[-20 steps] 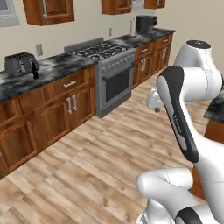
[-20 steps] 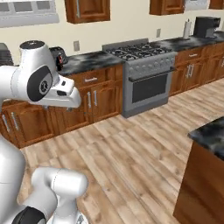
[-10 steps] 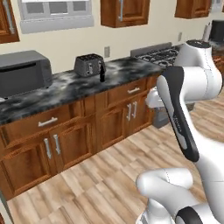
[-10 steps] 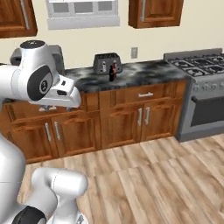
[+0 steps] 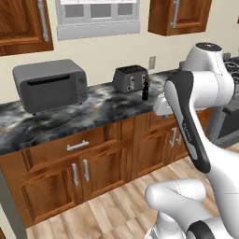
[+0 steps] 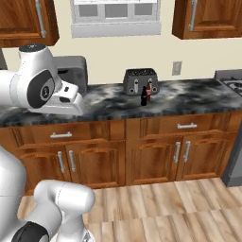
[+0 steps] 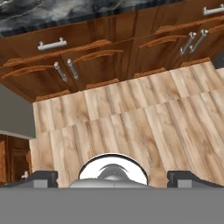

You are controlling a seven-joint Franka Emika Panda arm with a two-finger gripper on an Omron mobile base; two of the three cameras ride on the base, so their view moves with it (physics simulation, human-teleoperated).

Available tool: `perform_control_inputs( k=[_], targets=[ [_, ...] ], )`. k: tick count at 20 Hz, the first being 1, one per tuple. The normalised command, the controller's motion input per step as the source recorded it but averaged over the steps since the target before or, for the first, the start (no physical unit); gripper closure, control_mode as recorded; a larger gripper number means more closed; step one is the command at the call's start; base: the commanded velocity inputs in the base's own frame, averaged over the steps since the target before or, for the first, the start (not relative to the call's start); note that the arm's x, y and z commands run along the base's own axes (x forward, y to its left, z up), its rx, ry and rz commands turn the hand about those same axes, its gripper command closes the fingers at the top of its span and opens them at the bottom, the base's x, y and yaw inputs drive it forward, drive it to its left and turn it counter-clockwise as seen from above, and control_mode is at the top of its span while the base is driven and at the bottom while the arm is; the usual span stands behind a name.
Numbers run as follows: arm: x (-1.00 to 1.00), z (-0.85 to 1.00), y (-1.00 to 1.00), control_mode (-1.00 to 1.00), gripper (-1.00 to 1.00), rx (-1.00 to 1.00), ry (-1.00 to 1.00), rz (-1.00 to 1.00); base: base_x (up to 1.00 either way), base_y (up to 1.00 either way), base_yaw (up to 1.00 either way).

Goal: Move the drinks to the dining counter.

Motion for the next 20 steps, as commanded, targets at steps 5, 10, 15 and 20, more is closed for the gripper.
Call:
perform_control_inputs(
  k=[5,10,15,20],
  targets=[
    [0.00,0.00,0.00,1.00,-1.00,0.00,0.00,0.00,0.91,-0.36,0.23],
    [0.00,0.00,0.00,1.00,-1.00,0.00,0.00,0.00,0.83,-0.47,0.21],
    [0.00,0.00,0.00,1.00,-1.00,0.00,0.00,0.00,0.61,-0.48,0.19],
    [0.00,0.00,0.00,1.00,-1.00,0.00,0.00,0.00,0.45,-0.41,0.15]
  ],
)
